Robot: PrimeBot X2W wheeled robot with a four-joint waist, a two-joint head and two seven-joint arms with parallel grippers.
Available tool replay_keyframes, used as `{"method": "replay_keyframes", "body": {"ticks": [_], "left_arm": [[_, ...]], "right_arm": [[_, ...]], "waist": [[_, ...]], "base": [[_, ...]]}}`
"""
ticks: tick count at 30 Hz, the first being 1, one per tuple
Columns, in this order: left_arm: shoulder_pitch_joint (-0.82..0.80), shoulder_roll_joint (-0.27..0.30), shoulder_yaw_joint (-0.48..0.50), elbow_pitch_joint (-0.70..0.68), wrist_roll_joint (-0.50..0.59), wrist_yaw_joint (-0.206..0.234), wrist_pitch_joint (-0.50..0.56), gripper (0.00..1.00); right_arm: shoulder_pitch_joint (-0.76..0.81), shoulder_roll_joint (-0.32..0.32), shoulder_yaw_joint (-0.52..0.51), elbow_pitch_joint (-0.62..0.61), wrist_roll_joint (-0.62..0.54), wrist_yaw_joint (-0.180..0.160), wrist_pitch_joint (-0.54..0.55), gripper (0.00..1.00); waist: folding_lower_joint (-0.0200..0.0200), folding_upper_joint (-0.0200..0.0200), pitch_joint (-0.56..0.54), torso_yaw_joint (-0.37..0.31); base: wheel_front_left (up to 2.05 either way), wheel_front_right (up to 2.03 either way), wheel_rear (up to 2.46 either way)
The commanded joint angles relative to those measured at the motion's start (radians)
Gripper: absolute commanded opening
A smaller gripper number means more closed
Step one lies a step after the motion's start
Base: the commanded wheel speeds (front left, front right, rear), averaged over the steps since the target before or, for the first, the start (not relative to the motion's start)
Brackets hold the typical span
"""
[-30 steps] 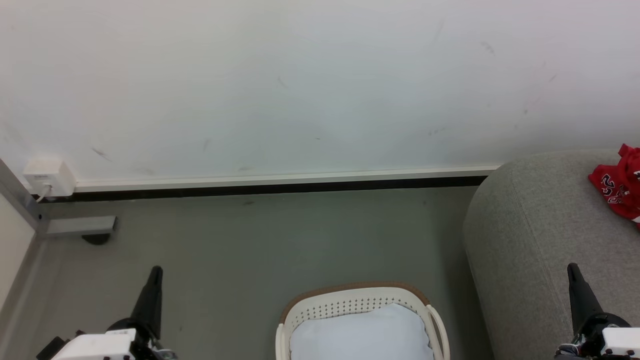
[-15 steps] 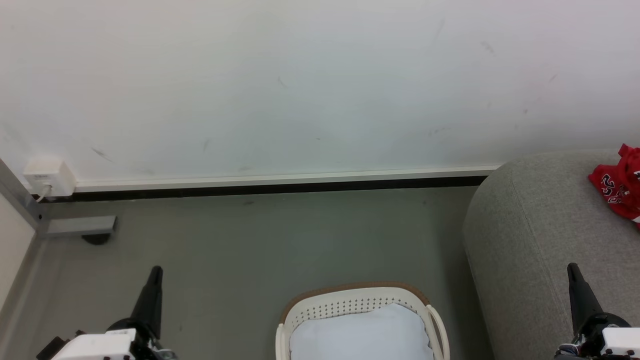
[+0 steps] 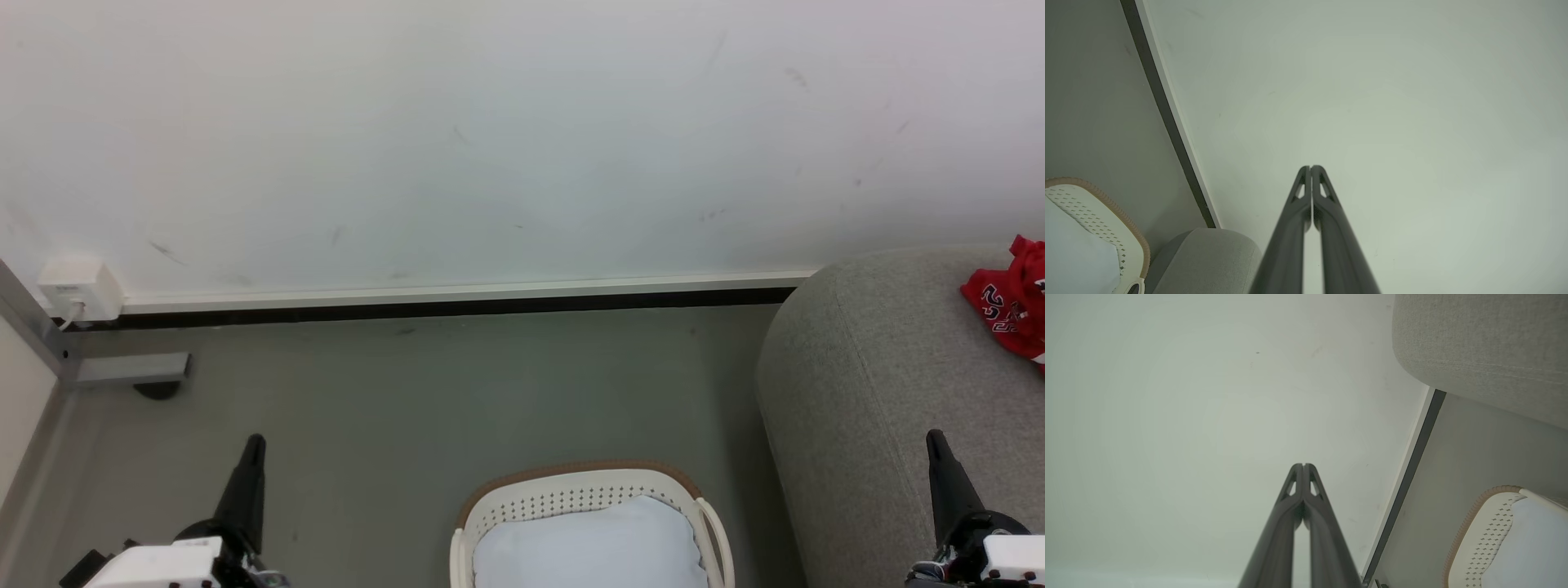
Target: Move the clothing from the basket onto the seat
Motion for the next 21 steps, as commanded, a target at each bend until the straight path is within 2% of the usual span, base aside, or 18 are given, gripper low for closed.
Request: {"method": "replay_keyframes", "body": {"ticks": [1, 21], "left_arm": [[-0.007, 0.002, 0.003, -0.002, -0.014, -0.004, 0.005, 0.0], [-0.007, 0.002, 0.003, -0.002, -0.014, -0.004, 0.005, 0.0]], "right_arm": [[-0.006, -0.007, -0.003, -0.005, 0.001, -0.002, 0.005, 0.0], [-0.006, -0.007, -0.003, -0.005, 0.001, -0.002, 0.004, 0.0]], "waist": [[0.0, 0.0, 0.0, 0.0], [0.0, 0.0, 0.0, 0.0]], "base": [[0.0, 0.0, 0.0], [0.0, 0.0, 0.0]]}}
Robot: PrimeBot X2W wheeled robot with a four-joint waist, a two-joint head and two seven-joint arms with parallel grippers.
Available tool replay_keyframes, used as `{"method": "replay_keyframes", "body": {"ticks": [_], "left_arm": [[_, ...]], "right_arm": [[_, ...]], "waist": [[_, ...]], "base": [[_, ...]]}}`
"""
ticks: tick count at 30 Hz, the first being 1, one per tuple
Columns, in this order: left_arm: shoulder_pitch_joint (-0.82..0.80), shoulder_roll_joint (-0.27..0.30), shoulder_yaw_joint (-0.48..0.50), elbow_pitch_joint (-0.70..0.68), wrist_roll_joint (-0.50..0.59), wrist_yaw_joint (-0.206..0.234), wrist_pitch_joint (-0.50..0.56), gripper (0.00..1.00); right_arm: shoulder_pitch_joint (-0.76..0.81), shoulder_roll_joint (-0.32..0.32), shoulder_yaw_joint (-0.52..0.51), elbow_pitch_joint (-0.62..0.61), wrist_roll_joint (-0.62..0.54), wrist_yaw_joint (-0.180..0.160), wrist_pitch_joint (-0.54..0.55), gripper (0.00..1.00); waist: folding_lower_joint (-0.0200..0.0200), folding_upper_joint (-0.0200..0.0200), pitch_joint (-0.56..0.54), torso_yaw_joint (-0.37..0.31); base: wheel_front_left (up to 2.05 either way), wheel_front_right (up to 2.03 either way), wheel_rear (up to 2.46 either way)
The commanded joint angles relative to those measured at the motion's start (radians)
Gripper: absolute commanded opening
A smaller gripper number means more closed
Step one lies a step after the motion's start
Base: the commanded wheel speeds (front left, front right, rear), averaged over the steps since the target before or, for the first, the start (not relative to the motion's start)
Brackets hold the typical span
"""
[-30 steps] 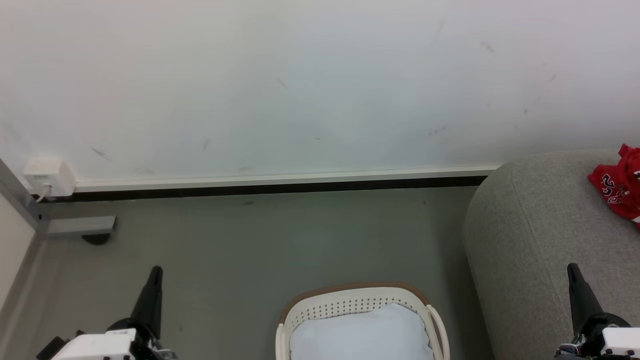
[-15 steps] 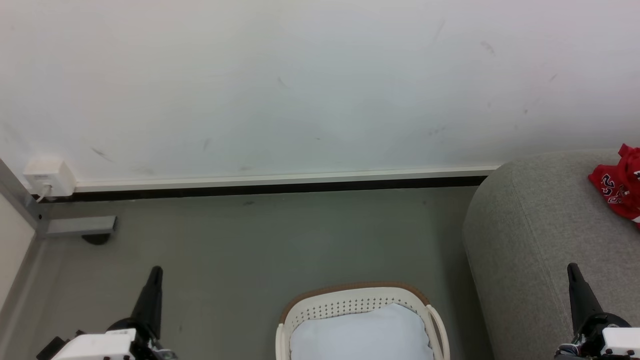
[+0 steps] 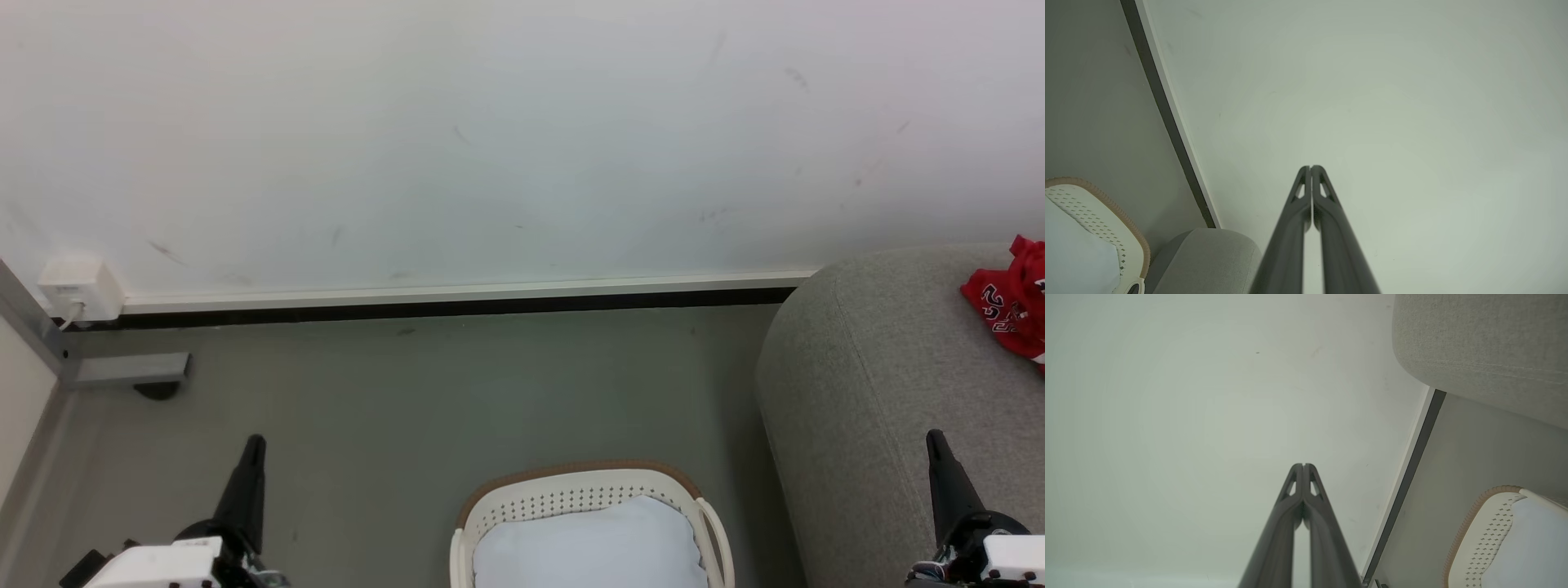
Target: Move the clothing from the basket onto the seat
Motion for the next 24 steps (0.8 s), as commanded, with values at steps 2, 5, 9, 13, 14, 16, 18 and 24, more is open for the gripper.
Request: {"method": "replay_keyframes", "body": {"ticks": [2, 5, 9, 13, 14, 16, 18, 24], "left_arm": [[-0.007, 0.002, 0.003, -0.002, -0.014, -0.004, 0.005, 0.0], [-0.007, 0.002, 0.003, -0.002, -0.014, -0.004, 0.005, 0.0], [-0.007, 0.002, 0.003, -0.002, -0.014, -0.004, 0.005, 0.0], [-0.007, 0.002, 0.003, -0.002, -0.014, -0.004, 0.005, 0.0], [-0.007, 0.002, 0.003, -0.002, -0.014, -0.004, 0.005, 0.0], [-0.007, 0.002, 0.003, -0.002, -0.014, -0.004, 0.005, 0.0], [-0.007, 0.002, 0.003, -0.002, -0.014, -0.004, 0.005, 0.0], [-0.007, 0.002, 0.003, -0.002, -0.014, -0.004, 0.005, 0.0]], "right_arm": [[-0.006, -0.007, -0.003, -0.005, 0.001, -0.002, 0.004, 0.0], [-0.006, -0.007, -0.003, -0.005, 0.001, -0.002, 0.004, 0.0], [-0.006, -0.007, -0.003, -0.005, 0.001, -0.002, 0.004, 0.0], [-0.006, -0.007, -0.003, -0.005, 0.001, -0.002, 0.004, 0.0], [-0.006, -0.007, -0.003, -0.005, 0.001, -0.002, 0.004, 0.0], [-0.006, -0.007, -0.003, -0.005, 0.001, -0.002, 0.004, 0.0], [-0.006, -0.007, -0.003, -0.005, 0.001, -0.002, 0.004, 0.0], [-0.006, -0.007, -0.003, -0.005, 0.001, -0.002, 0.004, 0.0]], "waist": [[0.0, -0.0001, 0.0, 0.0], [0.0, -0.0001, 0.0, 0.0], [0.0, -0.0001, 0.0, 0.0], [0.0, -0.0001, 0.0, 0.0], [0.0, -0.0001, 0.0, 0.0], [0.0, -0.0001, 0.0, 0.0], [0.0, -0.0001, 0.0, 0.0], [0.0, -0.0001, 0.0, 0.0]], "base": [[0.0, 0.0, 0.0], [0.0, 0.0, 0.0], [0.0, 0.0, 0.0], [0.0, 0.0, 0.0], [0.0, 0.0, 0.0], [0.0, 0.0, 0.0], [0.0, 0.0, 0.0], [0.0, 0.0, 0.0]]}}
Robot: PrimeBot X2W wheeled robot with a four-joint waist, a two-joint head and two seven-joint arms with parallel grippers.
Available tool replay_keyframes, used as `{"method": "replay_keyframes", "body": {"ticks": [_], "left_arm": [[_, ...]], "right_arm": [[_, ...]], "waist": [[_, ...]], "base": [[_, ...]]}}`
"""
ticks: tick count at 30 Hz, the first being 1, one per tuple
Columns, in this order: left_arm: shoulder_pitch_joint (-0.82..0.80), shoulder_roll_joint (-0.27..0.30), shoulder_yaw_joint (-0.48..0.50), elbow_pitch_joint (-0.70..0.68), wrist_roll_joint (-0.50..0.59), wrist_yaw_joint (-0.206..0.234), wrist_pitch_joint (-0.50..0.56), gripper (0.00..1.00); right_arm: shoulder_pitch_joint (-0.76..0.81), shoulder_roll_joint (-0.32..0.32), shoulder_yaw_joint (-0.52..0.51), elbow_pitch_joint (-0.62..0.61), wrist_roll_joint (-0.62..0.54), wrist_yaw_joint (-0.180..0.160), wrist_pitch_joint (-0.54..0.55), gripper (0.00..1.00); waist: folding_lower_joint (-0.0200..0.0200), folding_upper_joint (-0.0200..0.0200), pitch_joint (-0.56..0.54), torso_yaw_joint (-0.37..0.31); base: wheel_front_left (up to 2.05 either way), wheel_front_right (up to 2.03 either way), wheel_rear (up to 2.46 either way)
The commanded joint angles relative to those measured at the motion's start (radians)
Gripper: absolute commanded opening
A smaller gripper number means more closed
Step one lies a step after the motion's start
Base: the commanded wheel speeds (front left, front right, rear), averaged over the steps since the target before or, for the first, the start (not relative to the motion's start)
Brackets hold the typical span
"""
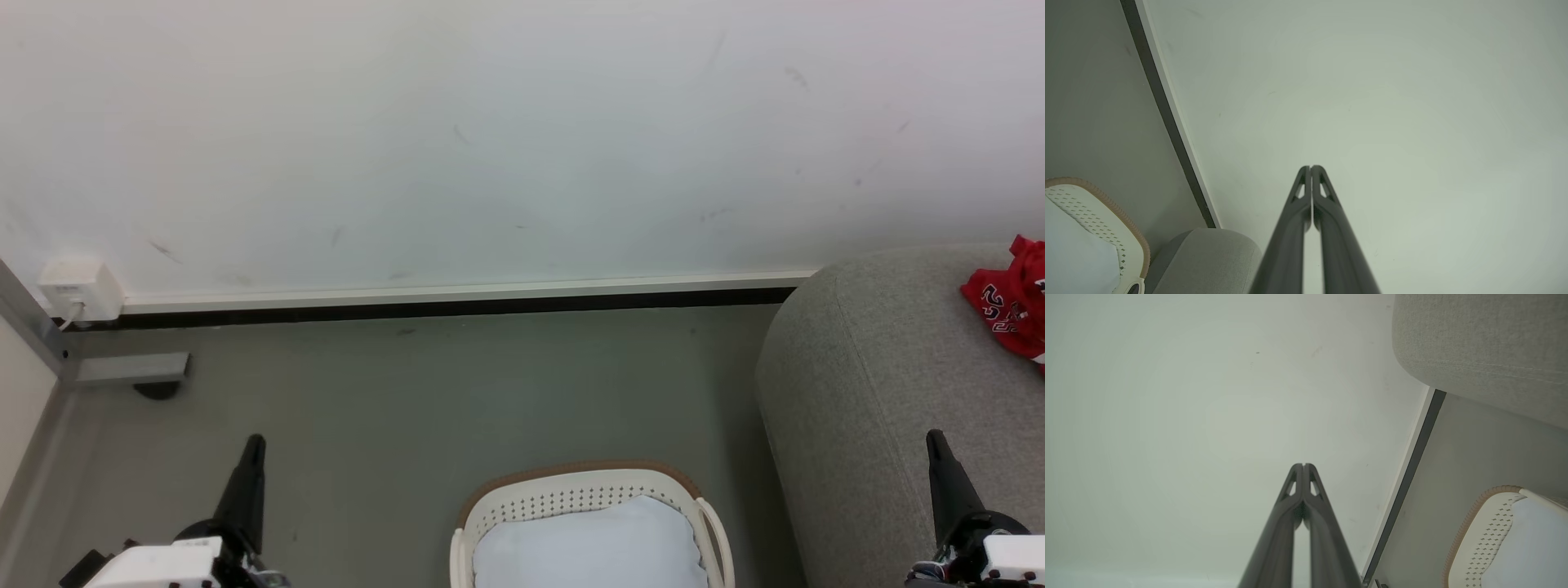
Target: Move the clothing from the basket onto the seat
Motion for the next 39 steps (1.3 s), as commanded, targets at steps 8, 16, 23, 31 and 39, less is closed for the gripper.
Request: {"method": "replay_keyframes", "body": {"ticks": [8, 16, 23, 31, 39], "left_arm": [[-0.007, 0.002, 0.002, -0.002, -0.014, -0.004, 0.005, 0.0], [-0.007, 0.002, 0.002, -0.002, -0.014, -0.004, 0.005, 0.0], [-0.007, 0.002, 0.002, -0.002, -0.014, -0.004, 0.005, 0.0], [-0.007, 0.002, 0.002, -0.002, -0.014, -0.004, 0.005, 0.0], [-0.007, 0.002, 0.002, -0.002, -0.014, -0.004, 0.005, 0.0]], "right_arm": [[-0.006, -0.007, -0.003, -0.005, 0.001, -0.002, 0.004, 0.0], [-0.006, -0.007, -0.003, -0.005, 0.001, -0.002, 0.004, 0.0], [-0.006, -0.007, -0.003, -0.005, 0.001, -0.002, 0.004, 0.0], [-0.006, -0.007, -0.003, -0.005, 0.001, -0.002, 0.004, 0.0], [-0.006, -0.007, -0.003, -0.005, 0.001, -0.002, 0.004, 0.0]], "waist": [[0.0, 0.0, 0.0, 0.0], [0.0, 0.0, 0.0, 0.0], [0.0, 0.0, 0.0, 0.0], [0.0, 0.0, 0.0, 0.0], [0.0, 0.0, 0.0, 0.0]], "base": [[0.0, 0.0, 0.0], [0.0, 0.0, 0.0], [0.0, 0.0, 0.0], [0.0, 0.0, 0.0], [0.0, 0.0, 0.0]]}}
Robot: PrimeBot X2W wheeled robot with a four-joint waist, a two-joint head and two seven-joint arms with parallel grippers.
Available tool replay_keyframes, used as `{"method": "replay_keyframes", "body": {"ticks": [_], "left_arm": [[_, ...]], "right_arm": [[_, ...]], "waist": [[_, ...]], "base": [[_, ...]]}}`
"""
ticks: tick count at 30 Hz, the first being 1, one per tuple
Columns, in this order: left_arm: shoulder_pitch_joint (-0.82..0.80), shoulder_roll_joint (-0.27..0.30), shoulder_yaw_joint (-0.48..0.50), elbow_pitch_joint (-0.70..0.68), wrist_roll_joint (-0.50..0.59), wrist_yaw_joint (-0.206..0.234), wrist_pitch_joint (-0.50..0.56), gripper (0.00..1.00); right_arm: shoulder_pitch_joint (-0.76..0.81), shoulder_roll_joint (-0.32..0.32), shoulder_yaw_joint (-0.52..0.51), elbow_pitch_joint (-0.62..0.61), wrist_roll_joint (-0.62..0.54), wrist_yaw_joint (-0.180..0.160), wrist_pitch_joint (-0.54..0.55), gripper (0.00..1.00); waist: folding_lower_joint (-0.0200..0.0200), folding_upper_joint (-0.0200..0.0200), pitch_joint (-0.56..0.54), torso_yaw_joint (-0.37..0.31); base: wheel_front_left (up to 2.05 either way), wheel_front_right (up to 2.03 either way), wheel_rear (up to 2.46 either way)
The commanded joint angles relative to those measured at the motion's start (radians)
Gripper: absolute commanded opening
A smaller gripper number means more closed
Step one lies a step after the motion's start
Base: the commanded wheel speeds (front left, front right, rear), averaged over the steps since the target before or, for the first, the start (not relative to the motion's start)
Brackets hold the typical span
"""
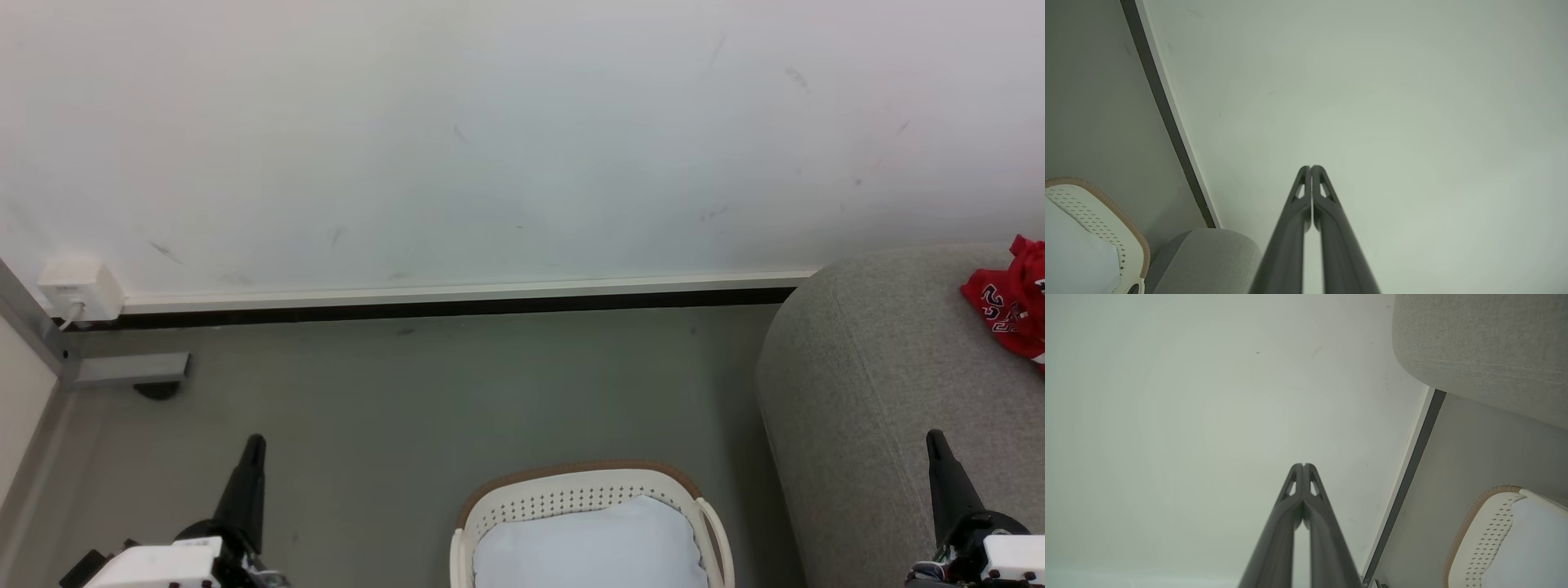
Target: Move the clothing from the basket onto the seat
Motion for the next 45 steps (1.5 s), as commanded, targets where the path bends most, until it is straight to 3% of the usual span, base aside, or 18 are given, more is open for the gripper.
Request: {"method": "replay_keyframes", "body": {"ticks": [1, 45], "left_arm": [[-0.007, 0.002, 0.002, -0.002, -0.014, -0.004, 0.005, 0.0], [-0.007, 0.002, 0.002, -0.002, -0.014, -0.004, 0.005, 0.0]], "right_arm": [[-0.006, -0.007, -0.003, -0.005, 0.001, -0.002, 0.004, 0.0], [-0.006, -0.007, -0.003, -0.005, 0.001, -0.002, 0.004, 0.0]], "waist": [[0.0, 0.0, 0.0, 0.0], [0.0, 0.0, 0.0, 0.0]], "base": [[0.0, 0.0, 0.0], [0.0, 0.0, 0.0]]}}
